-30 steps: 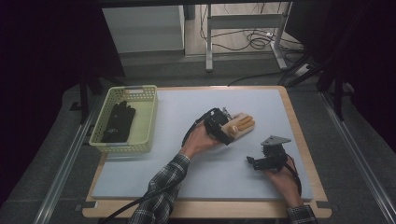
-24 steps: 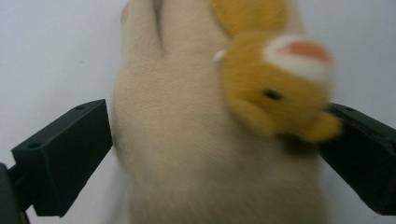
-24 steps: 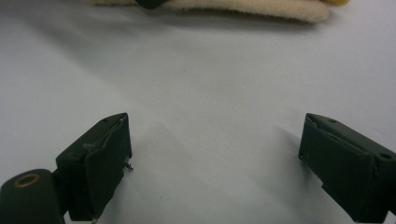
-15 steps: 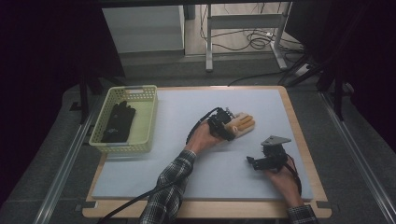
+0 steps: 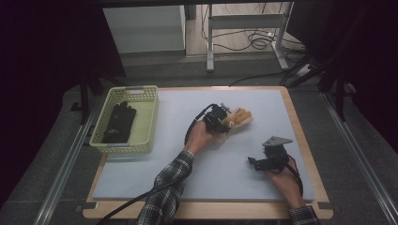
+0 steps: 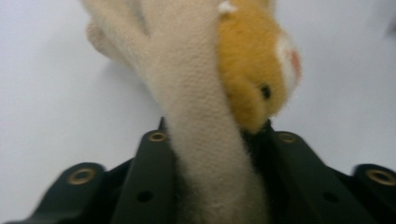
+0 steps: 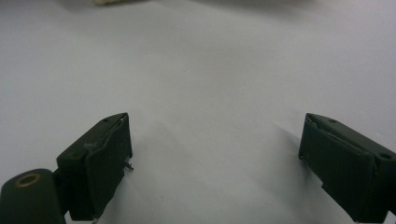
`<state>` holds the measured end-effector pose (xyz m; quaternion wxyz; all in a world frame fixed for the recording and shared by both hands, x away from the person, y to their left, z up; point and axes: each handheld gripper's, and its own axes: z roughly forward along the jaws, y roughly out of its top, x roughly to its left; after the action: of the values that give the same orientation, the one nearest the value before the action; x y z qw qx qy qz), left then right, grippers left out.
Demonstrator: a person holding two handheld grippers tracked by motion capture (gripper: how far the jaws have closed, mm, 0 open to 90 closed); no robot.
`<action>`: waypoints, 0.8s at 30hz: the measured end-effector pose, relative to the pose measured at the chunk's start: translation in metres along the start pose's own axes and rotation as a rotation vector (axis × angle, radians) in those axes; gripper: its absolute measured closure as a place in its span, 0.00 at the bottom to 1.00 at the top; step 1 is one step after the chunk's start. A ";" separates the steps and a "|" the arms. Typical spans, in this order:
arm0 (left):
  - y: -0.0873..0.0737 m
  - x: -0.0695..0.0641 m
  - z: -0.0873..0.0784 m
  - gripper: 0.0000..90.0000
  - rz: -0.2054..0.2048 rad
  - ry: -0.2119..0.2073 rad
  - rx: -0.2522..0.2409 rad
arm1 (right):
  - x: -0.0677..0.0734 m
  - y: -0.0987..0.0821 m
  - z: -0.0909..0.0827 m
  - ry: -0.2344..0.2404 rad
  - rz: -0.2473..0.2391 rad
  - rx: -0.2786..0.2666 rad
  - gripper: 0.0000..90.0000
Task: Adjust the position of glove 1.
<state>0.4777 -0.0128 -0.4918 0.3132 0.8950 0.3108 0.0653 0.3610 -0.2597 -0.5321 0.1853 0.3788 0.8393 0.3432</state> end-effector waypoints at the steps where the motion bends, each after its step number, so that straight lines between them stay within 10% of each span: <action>1: 0.001 0.000 -0.004 0.82 -0.006 -0.003 -0.003 | 0.000 0.000 0.000 0.000 0.000 0.000 0.11; 24: -0.020 0.028 -0.088 0.81 -0.127 0.127 -0.064 | 0.000 0.000 0.000 -0.002 -0.001 -0.001 0.11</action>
<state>0.4628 0.0618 -0.4360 0.3248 0.8571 0.3839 0.1119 0.3608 -0.2596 -0.5321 0.1865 0.3784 0.8392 0.3431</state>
